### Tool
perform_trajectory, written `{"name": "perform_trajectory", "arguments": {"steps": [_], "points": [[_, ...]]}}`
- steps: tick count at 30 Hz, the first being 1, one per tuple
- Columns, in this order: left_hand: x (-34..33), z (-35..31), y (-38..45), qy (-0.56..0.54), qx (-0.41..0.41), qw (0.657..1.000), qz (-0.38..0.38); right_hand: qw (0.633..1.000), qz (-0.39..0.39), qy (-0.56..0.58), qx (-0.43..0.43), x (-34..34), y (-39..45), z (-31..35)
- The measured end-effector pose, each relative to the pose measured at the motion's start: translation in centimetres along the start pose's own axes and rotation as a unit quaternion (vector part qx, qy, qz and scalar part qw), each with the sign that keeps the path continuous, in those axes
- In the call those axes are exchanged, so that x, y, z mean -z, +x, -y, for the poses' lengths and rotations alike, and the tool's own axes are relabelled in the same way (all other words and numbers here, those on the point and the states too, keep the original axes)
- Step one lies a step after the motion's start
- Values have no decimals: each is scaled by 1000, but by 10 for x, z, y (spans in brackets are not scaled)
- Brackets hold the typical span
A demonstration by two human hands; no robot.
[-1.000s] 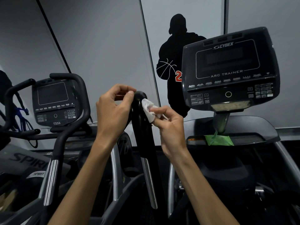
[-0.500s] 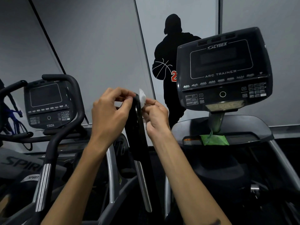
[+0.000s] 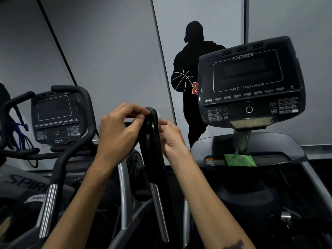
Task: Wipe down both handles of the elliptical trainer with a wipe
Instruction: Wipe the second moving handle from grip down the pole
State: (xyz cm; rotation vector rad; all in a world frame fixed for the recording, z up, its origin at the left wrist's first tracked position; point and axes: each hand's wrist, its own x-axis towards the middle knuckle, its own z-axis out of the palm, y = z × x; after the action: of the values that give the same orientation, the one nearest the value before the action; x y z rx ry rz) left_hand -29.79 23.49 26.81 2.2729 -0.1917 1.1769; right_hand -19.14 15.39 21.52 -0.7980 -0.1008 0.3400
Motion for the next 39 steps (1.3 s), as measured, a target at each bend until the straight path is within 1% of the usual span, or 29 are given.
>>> {"name": "perform_trajectory", "arguments": {"steps": [3,7,12,14,17,18,19,21,23,25,27,29,31,33,36,38,39], "points": [[1,0,0,-13,5,1000,4,998,63,22,8,10,-16,11],[3,0,-2,-25,9,1000,10,986,133,69,76,32,-35,22],[4,-6,-1,-39,-2,999,30,974,154,22,162,35,-54,47],[4,-10,0,-49,-41,996,59,970,164,15,177,29,-61,56],[4,-17,3,-53,-132,983,116,970,166,-11,178,19,-65,62],[4,-18,5,-40,-159,980,117,969,171,-21,177,16,-67,63],[4,-17,7,-26,-179,978,102,967,177,-38,178,14,-69,63],[4,-15,9,-18,-188,981,51,959,186,-95,190,13,-73,64],[7,-10,8,-28,-157,987,10,950,175,-163,203,17,-76,64],[13,1,7,-34,-97,994,-25,947,133,-201,213,23,-74,63],[19,14,10,-66,-12,997,-23,950,90,-208,215,27,-71,60],[14,22,12,-71,41,997,-11,946,65,-227,224,25,-70,54],[2,21,11,-56,44,997,-27,942,49,-238,233,21,-71,46],[-5,15,5,-46,15,998,-49,943,35,-232,236,19,-70,40],[3,21,-10,-33,-28,998,-47,945,18,-223,241,21,-68,36],[8,26,-14,-40,-19,998,-34,945,7,-218,246,23,-67,37],[7,25,-11,-40,-7,998,-42,943,2,-219,251,22,-67,36]]}}
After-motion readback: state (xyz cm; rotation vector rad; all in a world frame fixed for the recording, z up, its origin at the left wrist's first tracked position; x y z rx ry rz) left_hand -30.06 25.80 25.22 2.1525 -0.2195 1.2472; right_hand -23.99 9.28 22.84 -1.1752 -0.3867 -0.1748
